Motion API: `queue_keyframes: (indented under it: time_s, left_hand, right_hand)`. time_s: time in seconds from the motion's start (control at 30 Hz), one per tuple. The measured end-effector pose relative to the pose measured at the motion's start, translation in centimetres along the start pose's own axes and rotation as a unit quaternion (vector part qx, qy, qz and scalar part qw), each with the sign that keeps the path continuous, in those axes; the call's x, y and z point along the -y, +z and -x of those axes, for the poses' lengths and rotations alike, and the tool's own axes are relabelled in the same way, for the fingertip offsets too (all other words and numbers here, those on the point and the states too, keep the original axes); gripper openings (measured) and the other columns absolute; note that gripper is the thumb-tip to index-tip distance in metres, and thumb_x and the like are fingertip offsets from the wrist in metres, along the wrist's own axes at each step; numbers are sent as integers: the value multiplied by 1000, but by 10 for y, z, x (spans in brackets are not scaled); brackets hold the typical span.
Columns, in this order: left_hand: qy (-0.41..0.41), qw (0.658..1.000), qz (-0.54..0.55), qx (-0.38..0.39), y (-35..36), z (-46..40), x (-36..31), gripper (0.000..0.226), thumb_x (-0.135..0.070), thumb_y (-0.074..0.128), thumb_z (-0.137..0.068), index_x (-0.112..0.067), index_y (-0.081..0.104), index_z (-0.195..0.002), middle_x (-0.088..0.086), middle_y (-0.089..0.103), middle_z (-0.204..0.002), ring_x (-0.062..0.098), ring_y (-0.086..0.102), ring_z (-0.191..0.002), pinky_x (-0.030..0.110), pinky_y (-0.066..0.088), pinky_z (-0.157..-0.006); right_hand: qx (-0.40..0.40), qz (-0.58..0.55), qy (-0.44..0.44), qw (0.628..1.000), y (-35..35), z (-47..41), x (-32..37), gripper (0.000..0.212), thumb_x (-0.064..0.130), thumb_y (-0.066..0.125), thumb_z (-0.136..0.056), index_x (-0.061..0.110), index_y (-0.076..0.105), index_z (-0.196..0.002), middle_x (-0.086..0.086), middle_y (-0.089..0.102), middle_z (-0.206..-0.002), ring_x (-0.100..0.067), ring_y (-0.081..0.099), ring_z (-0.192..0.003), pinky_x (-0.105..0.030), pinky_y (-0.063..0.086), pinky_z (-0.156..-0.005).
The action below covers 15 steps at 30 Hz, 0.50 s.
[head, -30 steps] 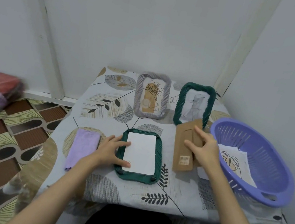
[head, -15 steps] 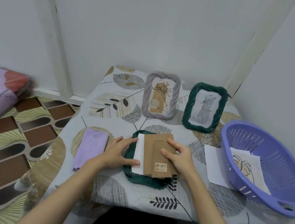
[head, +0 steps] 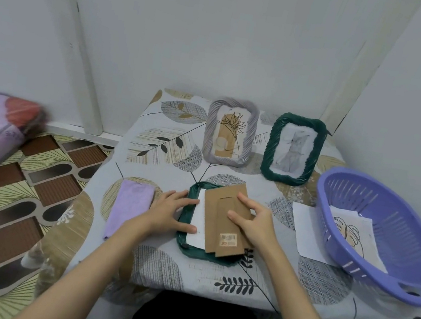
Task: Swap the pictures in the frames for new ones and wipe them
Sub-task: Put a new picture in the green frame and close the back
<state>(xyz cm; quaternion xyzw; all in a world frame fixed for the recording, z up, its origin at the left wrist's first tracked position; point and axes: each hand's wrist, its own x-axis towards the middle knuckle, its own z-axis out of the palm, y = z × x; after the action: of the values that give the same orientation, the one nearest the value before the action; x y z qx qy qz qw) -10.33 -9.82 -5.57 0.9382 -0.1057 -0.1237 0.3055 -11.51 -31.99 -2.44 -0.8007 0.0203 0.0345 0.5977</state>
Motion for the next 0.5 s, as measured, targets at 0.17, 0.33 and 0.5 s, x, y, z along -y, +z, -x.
queue_keyframes:
  time_s: [0.17, 0.33, 0.5]
  left_hand:
    - [2, 1000, -17, -7, 0, 1, -1, 76, -47, 72, -74, -38, 35, -140, -4, 15, -156, 22, 7, -142, 39, 9, -115]
    - [6, 999, -37, -10, 0, 2, -2, 82, -55, 72, -70, -38, 34, -140, -4, 15, -156, 22, 8, -142, 39, 10, -114]
    - [10, 999, -42, -21, 1, 3, -2, 78, -52, 70, -72, -37, 35, -140, -4, 17, -155, 21, 10, -141, 38, 11, -114]
  right_hand:
    - [-1, 114, -21, 993, 9, -4, -8, 59, 19, 71, -80, 13, 48, -134, -7, 54, -122, -16, 54, -109, -32, 42, -101]
    - [-12, 266, -34, 963, 11, -3, -14, 55, 44, 57, -86, 25, 45, -136, 0, 48, -114, -19, 48, -109, -38, 31, -104]
    - [0, 376, -37, 926, 14, 2, -10, 56, 53, 45, -89, 30, 38, -140, 0, 41, -112, -18, 37, -99, -35, 30, -97]
